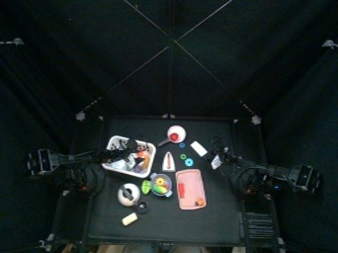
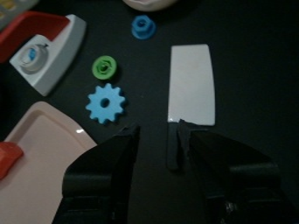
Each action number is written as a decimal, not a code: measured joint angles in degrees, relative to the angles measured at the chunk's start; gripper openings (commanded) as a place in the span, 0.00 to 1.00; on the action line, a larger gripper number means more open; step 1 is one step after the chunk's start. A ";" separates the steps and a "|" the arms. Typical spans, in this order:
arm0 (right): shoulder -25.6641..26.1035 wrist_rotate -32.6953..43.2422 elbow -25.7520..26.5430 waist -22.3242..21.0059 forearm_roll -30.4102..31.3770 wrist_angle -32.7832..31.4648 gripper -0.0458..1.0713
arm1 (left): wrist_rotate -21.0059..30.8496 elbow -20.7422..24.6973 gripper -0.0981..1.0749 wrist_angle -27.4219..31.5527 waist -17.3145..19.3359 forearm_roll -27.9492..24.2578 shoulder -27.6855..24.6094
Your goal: Grab carrot top
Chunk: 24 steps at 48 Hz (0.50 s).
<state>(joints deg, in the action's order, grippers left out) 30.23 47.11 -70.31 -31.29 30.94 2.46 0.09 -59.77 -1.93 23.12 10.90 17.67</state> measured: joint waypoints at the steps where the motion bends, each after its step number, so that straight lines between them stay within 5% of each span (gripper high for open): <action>1: 0.00 0.00 0.26 0.26 0.35 0.62 0.75 | -0.09 0.00 0.88 -0.09 0.00 0.00 0.00; 10: 0.62 0.70 2.64 3.78 3.87 5.71 0.75 | -0.26 0.35 0.88 -1.05 -1.14 -0.97 1.49; 15: 0.79 0.70 4.48 10.46 3.96 4.75 0.75 | -0.26 0.35 0.88 -2.99 -2.81 -3.16 3.25; 24: 1.67 0.70 10.90 27.07 -0.26 -12.22 0.75 | -0.35 0.09 0.88 -8.88 -5.98 -8.09 6.06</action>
<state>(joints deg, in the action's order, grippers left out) 31.90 47.81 -59.41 -4.22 30.67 -9.76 -0.26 -59.68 -10.81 17.14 2.81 23.73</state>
